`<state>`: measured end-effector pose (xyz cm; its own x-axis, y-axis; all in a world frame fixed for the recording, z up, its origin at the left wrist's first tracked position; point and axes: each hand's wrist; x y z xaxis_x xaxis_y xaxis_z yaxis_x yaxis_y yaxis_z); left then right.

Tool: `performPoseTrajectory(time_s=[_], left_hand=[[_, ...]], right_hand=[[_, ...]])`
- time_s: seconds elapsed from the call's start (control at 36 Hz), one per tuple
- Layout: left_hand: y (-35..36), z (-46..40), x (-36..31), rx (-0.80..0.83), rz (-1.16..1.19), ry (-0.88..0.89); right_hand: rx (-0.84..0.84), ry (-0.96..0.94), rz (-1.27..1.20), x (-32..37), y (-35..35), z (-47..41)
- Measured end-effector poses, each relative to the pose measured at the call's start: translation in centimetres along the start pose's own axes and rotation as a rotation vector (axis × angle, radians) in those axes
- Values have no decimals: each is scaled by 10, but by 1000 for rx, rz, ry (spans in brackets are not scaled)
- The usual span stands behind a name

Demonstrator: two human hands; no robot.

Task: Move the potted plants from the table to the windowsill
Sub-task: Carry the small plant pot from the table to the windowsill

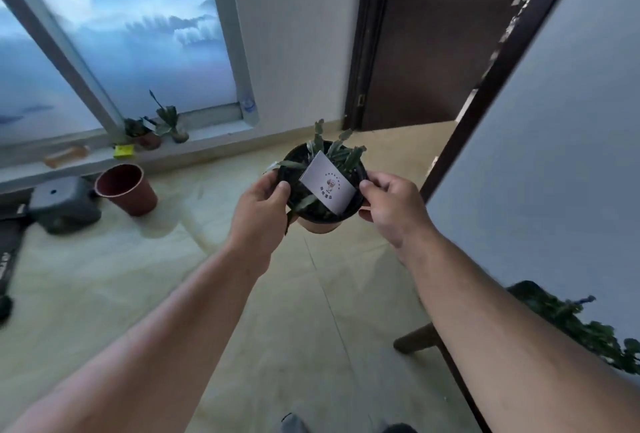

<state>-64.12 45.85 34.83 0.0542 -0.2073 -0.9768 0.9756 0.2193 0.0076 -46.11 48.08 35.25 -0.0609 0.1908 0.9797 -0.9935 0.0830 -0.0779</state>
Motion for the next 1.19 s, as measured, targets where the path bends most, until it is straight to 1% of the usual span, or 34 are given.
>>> performPoseTrajectory(time_s=[0.14,0.28,0.53,0.72,0.86,1.0,1.11,1.19], left_hand=[[-52,-41,-4,-89,9,-1],[-90,-91,-11,-160,18,4],[-118,-212,-34,-260,-21,-16],[-135,-295,-53,-347,-1,-38],[-152,-348,-62,-375,29,-42],[-184,-411,-65,-396,26,-56],[-222,-476,-64,-401,61,-77],[-249,-524,-61,-395,81,-82]], right_hand=[[76,-21,37,9,66,-41],[157,13,-5,10,127,-95],[250,61,-62,20,204,-222],[327,77,-48,40,251,-307],[359,73,-60,49,288,-356],[393,74,-48,56,337,-410],[416,73,-37,61,392,-458],[402,91,-27,62,431,-492]])
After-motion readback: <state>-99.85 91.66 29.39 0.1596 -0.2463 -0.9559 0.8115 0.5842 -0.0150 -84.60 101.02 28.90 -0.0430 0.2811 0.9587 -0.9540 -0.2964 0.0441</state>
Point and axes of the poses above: each hand's wrist, its own z-axis away from the middle knuckle, its own y-axis out of the palm, x = y × z, and after that the axes turned 6 degrees about -z, right-handed
